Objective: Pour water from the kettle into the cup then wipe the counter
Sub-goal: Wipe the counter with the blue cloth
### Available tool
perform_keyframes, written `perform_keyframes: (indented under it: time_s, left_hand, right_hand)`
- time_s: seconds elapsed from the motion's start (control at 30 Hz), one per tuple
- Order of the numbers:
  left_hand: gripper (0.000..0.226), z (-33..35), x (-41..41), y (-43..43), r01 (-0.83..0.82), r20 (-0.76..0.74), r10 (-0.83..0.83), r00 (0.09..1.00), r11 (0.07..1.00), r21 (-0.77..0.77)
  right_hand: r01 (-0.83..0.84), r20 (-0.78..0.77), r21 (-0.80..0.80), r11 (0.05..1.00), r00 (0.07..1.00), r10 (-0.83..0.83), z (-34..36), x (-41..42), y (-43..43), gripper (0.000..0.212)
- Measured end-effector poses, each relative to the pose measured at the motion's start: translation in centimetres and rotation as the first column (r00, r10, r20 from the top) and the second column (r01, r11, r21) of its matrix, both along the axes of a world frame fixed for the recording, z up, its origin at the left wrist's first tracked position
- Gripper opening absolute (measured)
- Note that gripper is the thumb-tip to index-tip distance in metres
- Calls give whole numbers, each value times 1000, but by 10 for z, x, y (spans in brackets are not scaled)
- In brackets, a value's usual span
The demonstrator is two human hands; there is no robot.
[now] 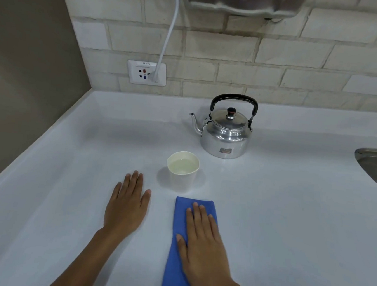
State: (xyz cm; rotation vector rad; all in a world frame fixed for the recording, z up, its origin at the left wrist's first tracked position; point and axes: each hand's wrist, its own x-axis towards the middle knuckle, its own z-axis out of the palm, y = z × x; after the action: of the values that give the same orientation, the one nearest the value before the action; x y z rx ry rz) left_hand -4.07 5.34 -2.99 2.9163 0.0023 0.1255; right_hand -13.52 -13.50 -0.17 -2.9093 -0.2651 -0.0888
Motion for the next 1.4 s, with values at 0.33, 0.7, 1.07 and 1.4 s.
perform_keyframes:
  time_s: [0.33,0.7,1.07,1.4]
  left_hand:
    - [57,-4,1,-3,-8,38,6,999,999,48]
    - [58,-5,1,-2,-4,46,4,999,1000,9]
    - [56,-4,-1,-5,-14,50,13,999,999,30]
    - [57,-4,-1,0,6,77,-6,997,1000,-6]
  right_hand:
    - [258,11,-21,966,966,-257,-9,79,-89,58]
    - [-143,-1,8,990,990,143,-16,84,-109,52]
    - [-448,-87,32,894,890,449,0,202,-59,51]
    - [-418,-33,52,907,907,420,-13,158,-93,50]
